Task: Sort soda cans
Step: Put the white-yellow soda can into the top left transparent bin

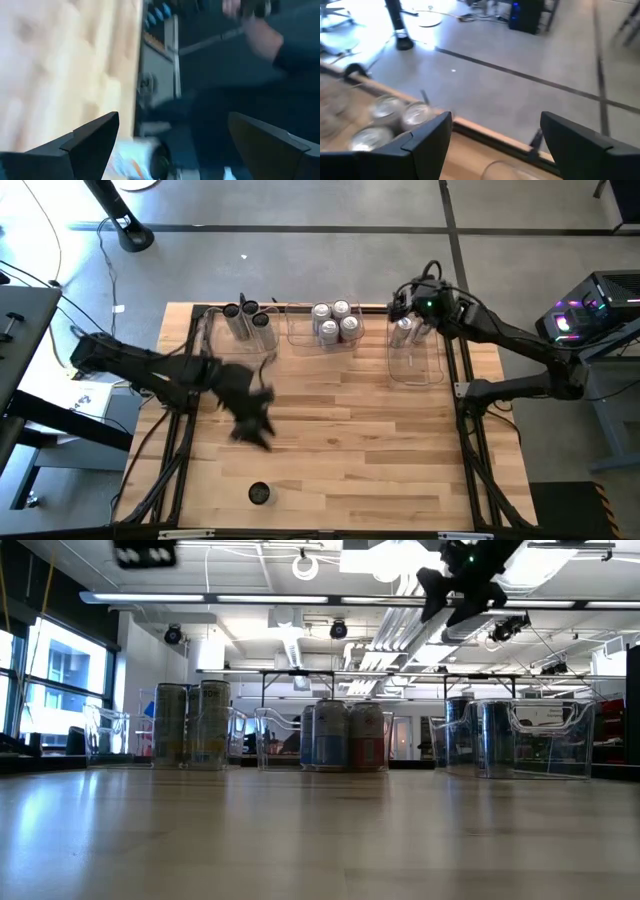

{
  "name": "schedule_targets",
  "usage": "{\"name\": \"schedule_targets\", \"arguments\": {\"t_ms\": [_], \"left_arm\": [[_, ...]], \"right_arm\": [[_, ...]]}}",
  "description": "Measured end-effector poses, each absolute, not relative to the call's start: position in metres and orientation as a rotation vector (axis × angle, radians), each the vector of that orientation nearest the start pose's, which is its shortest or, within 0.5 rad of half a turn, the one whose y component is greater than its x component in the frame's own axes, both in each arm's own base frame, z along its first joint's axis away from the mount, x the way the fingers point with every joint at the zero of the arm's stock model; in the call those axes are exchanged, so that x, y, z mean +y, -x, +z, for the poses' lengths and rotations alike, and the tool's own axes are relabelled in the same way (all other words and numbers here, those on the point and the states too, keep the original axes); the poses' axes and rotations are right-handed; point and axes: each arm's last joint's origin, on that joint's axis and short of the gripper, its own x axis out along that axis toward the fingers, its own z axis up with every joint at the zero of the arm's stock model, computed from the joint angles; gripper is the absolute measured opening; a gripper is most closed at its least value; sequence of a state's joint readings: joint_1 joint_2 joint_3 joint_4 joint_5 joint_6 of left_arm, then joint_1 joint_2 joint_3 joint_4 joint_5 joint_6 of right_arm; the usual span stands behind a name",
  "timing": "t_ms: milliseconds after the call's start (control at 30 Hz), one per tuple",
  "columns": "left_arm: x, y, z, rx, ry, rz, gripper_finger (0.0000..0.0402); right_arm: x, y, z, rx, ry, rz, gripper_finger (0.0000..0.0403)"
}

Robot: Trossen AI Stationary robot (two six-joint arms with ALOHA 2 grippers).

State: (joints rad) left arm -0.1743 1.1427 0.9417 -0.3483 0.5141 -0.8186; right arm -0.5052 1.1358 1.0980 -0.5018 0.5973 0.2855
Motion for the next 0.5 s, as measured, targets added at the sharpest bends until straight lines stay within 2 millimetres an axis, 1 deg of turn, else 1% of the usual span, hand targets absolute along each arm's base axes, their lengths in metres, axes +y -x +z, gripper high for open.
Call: {"name": "schedule_targets", "arguments": {"t_ms": [67, 133, 200, 233, 300, 367, 433, 500], "left_arm": [[-0.079, -0.23, 0.307, 0.82, 0.866, -0.45, 0.0369], [-0.099, -0.225, 0.315, 0.772, 0.909, -0.477, 0.0369], [-0.115, -0.219, 0.325, 0.731, 0.962, -0.471, 0.0369], [-0.121, -0.214, 0.328, 0.752, 0.971, -0.445, 0.0369], [-0.131, -0.202, 0.329, 0.874, 0.935, -0.353, 0.0367], [-0.136, -0.193, 0.331, 0.972, 0.878, -0.256, 0.0364], [-0.138, -0.186, 0.334, 1.03, 0.815, -0.157, 0.0363], [-0.143, -0.184, 0.335, 1.061, 0.736, -0.074, 0.0363]], "right_arm": [[-0.12, -0.202, 0.347, 0.41, -0.229, -1.11, 0.03], [-0.113, -0.205, 0.346, 0.407, -0.251, -1.083, 0.03], [-0.106, -0.209, 0.344, 0.402, -0.267, -1.055, 0.03], [-0.103, -0.211, 0.341, 0.409, -0.267, -1.039, 0.03], [-0.097, -0.214, 0.335, 0.419, -0.275, -1.014, 0.03], [-0.092, -0.216, 0.33, 0.431, -0.284, -0.996, 0.03], [-0.088, -0.218, 0.324, 0.438, -0.299, -0.99, 0.03], [-0.086, -0.218, 0.318, 0.45, -0.315, -0.987, 0.03]]}}
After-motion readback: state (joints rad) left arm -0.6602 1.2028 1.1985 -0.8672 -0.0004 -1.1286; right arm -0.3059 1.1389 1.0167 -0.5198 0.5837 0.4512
